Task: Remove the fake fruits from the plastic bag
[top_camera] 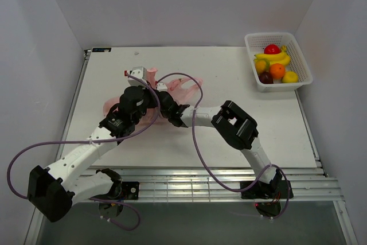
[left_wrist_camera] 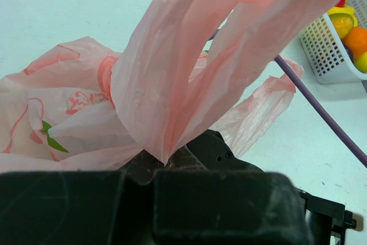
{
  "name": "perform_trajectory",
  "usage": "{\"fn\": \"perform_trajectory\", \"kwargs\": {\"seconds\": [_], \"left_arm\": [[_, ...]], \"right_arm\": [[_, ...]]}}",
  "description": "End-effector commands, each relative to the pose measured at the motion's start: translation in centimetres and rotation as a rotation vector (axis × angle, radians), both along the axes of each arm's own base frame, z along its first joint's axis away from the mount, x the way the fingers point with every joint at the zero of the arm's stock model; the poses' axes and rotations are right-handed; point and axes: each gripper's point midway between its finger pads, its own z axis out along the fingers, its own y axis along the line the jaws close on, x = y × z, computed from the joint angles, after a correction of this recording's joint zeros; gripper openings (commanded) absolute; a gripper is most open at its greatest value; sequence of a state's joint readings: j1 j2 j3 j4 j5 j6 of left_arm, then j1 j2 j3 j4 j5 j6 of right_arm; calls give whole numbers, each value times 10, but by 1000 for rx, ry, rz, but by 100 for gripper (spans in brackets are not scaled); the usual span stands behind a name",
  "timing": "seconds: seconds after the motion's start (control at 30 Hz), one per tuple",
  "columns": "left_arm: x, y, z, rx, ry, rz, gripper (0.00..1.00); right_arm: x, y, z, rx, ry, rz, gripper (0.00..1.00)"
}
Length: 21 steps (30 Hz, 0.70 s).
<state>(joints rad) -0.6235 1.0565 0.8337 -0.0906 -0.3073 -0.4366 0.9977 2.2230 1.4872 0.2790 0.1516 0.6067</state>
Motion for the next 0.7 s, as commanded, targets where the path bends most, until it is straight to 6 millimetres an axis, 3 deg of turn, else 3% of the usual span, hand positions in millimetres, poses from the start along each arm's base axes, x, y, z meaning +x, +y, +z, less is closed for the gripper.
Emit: {"fn": "perform_trajectory", "kwargs": {"seconds": [0.0, 0.1, 0.17, 0.23, 0.27, 0.33, 0.43, 0.53, 0.67], "left_arm": [[-13, -20, 17, -94, -28, -100, 0], [-15, -23, 20, -103, -29, -118, 0], [-16, -20, 21, -95, -37, -108, 0], [-14, -16, 26, -85, -55, -89, 0], [-13, -14, 30, -67, -69, -88, 0], [-9, -7, 49, -60, -108, -51, 0], [-7, 4, 67, -27, -153, -11, 0], [-7, 5, 79, -15, -183, -13, 0], [-4, 4, 90, -11, -207, -13, 0]], "right_arm": [[-2, -5, -21, -78, 21, -45, 91], [-2, -1, -20, -64, 25, -43, 92], [-6, 6, -5, -8, 2, 1, 91], [-18, 2, 12, 48, -32, 59, 90], [-16, 4, 33, 118, -81, 64, 90], [-25, -7, 54, 167, -111, 92, 90], [-24, -17, 83, 215, -136, 78, 90], [-26, -27, 79, 164, -97, 57, 90], [-47, -36, 61, 174, -33, 100, 90]]}}
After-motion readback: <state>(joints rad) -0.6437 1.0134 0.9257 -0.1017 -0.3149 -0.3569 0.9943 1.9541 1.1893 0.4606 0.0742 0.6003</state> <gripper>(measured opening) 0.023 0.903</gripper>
